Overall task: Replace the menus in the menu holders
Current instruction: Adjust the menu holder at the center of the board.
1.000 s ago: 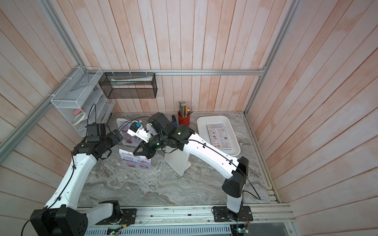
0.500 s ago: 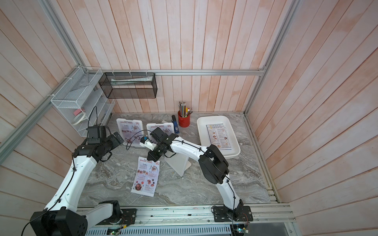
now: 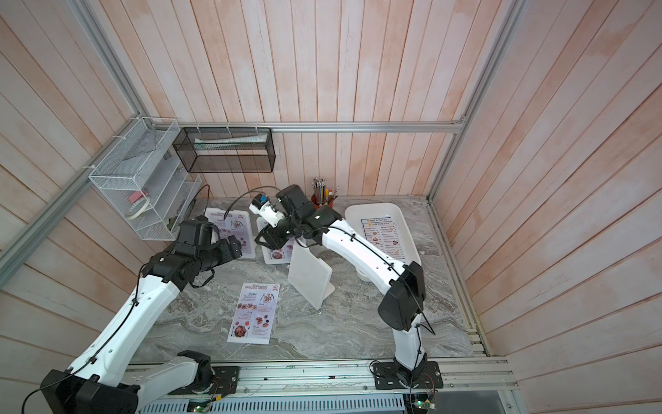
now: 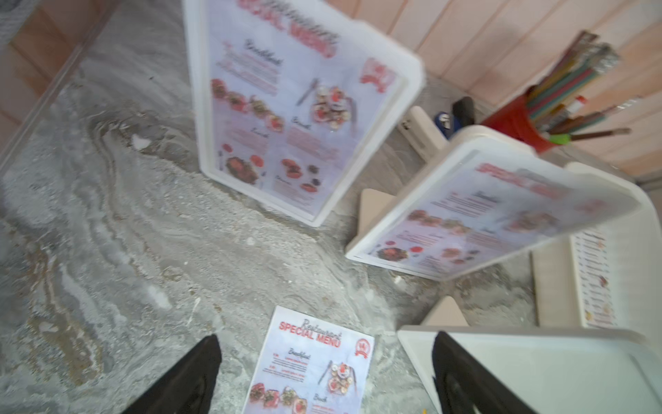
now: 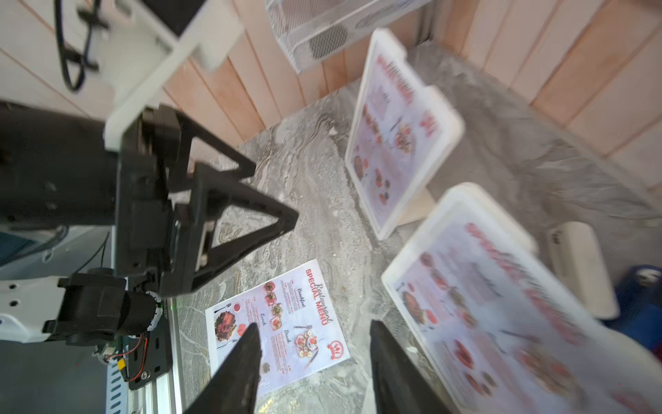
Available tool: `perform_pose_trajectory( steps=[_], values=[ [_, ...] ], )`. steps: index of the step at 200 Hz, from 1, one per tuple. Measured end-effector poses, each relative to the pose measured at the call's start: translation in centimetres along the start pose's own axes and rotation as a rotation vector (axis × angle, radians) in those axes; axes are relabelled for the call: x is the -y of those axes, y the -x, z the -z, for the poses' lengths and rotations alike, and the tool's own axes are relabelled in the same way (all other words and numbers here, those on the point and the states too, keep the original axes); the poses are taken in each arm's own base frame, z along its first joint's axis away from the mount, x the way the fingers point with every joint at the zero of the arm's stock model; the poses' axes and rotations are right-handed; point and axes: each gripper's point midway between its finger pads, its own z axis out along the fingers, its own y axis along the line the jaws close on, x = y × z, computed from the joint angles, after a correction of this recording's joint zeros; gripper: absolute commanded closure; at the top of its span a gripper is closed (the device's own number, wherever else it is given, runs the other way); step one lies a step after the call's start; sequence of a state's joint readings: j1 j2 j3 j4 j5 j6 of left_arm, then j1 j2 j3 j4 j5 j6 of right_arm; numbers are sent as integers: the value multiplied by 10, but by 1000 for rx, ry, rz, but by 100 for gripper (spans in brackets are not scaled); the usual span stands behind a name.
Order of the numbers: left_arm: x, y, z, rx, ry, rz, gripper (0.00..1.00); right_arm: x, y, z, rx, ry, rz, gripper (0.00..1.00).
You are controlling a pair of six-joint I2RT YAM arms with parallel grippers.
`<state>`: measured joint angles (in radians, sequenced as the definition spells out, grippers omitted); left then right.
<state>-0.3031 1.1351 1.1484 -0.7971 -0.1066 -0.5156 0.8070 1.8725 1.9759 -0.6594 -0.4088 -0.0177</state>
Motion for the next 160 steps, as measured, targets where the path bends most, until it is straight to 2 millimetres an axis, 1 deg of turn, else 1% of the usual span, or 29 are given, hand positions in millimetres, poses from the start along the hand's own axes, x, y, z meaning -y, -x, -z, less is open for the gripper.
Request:
perform_pose_trajectory(
  steps=[10,21,28,33,44,56,66,76,99,116,133,160],
  values=[
    [24,-1,8,6,-55,-43,6,20,3,28,35,-47,-42,42],
    [46,-5,15,4,-107,-84,6,41,-4,56,53,-99,-102,40],
    [58,-10,18,-3,-136,-108,6,54,-14,72,57,-133,-150,39],
    [64,-14,20,-10,-150,-125,6,60,-23,80,53,-151,-174,38],
    [76,-27,22,-37,-176,-155,7,67,-44,94,39,-179,-234,37],
    [84,-42,22,-71,-195,-177,7,63,-70,101,10,-186,-284,35],
    [86,-57,19,-102,-199,-192,7,54,-90,105,-12,-180,-315,31],
    [85,-74,13,-140,-194,-203,7,45,-107,110,-27,-175,-354,30],
    [75,-112,-2,-234,-167,-220,7,27,-133,125,-27,-181,-394,29],
    [75,-132,-8,-285,-163,-234,7,18,-149,131,-26,-190,-423,28],
    [87,-147,-10,-318,-187,-258,8,14,-163,129,-35,-194,-449,28],
    [106,-170,-13,-365,-224,-288,8,13,-187,111,-95,-212,-471,28]
  ],
)
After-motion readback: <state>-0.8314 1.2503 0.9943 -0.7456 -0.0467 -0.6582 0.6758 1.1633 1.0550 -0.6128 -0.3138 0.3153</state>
